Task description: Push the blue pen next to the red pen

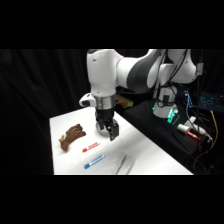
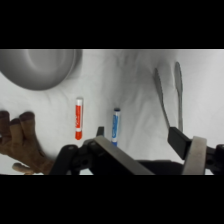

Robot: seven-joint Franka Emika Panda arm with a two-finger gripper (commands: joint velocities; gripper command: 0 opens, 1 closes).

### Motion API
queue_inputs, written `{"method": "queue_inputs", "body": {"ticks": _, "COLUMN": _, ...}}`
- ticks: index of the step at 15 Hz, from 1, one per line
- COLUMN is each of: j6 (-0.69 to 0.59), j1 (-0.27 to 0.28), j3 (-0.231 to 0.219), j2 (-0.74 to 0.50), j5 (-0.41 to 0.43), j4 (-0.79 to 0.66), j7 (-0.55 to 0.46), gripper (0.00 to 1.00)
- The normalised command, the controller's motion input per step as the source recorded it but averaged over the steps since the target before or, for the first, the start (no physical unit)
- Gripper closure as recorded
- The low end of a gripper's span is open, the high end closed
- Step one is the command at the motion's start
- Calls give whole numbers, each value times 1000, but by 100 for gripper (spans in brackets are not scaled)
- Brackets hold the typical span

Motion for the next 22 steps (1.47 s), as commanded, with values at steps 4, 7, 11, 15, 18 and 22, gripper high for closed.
{"method": "queue_inputs", "body": {"ticks": 4, "j6": 103, "j1": 91, "j3": -12, "j2": 449, "j5": -114, "j4": 500, "j7": 133, "gripper": 0}}
{"method": "queue_inputs", "body": {"ticks": 7, "j6": 72, "j1": 78, "j3": -21, "j2": 438, "j5": -75, "j4": 481, "j7": 79, "gripper": 0}}
{"method": "queue_inputs", "body": {"ticks": 11, "j6": 45, "j1": 57, "j3": -22, "j2": 428, "j5": -23, "j4": 439, "j7": 50, "gripper": 0}}
{"method": "queue_inputs", "body": {"ticks": 15, "j6": 26, "j1": 15, "j3": 0, "j2": 388, "j5": 64, "j4": 394, "j7": 16, "gripper": 0}}
{"method": "queue_inputs", "body": {"ticks": 18, "j6": 13, "j1": -2, "j3": 37, "j2": 308, "j5": 121, "j4": 343, "j7": 5, "gripper": 0}}
{"method": "queue_inputs", "body": {"ticks": 22, "j6": 16, "j1": 5, "j3": 42, "j2": 222, "j5": 113, "j4": 276, "j7": 14, "gripper": 0}}
